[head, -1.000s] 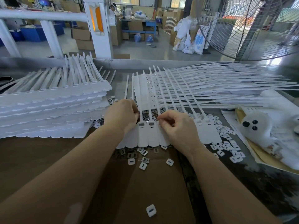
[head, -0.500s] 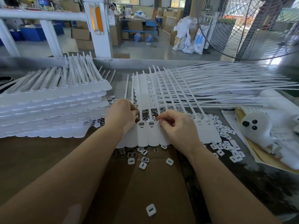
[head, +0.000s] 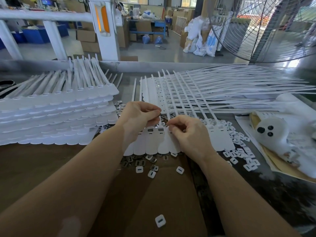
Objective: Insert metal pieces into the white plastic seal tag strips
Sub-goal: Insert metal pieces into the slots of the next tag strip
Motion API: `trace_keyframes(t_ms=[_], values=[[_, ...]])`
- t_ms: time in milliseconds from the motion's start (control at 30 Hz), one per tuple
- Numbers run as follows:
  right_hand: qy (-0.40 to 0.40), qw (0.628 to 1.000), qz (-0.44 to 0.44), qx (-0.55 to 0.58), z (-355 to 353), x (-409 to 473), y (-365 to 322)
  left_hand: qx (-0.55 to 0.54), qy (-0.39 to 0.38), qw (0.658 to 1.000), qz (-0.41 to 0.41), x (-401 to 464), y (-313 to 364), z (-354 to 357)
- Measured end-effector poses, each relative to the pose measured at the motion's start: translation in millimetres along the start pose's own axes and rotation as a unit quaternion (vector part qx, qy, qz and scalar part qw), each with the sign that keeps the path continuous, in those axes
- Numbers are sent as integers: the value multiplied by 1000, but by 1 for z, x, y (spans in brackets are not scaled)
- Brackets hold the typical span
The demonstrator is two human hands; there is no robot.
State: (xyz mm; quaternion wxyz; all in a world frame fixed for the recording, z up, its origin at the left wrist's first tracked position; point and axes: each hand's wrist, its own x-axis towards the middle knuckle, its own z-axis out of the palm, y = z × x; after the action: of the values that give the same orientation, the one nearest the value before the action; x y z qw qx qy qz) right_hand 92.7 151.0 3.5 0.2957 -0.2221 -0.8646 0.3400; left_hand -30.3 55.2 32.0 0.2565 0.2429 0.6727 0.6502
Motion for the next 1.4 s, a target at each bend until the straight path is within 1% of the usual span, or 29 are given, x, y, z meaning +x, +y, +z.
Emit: trace_keyframes(t_ms=[133,233,367,467,533,600,733,800,900,1033,1100,1200,1333,1400], values=[[2,1000,3,13,0,0,-1,16,-19,999,-22,1,-1,-2],[11,999,4,30,-1,0,0,44,-22,999,-20,1,0,-1],[21,998,7,53,-2,0,0,33,-48,998,-26,2,2,0],[27,997,13,71,-2,0,0,59,-62,996,-24,0,4,1],[44,995,21,92,-2,1,0,101,-63,993,-12,-1,4,3],[70,992,20,103,-2,1,0,169,-65,984,7,-1,5,7],[108,988,21,107,-2,1,0,314,-77,945,47,0,9,16],[113,987,28,109,-3,2,1,354,-81,930,58,0,10,20],[96,990,35,100,-3,2,3,353,-79,930,56,0,9,22],[88,992,38,82,-2,2,4,290,-44,955,53,0,10,13],[86,993,39,76,-2,3,4,278,-27,958,56,0,10,7],[77,994,39,66,-1,3,5,303,-37,951,57,-1,10,-1],[75,995,37,51,-1,2,5,361,-72,928,66,-3,7,-5],[74,995,38,49,0,2,5,383,-76,917,81,-4,6,-5]])
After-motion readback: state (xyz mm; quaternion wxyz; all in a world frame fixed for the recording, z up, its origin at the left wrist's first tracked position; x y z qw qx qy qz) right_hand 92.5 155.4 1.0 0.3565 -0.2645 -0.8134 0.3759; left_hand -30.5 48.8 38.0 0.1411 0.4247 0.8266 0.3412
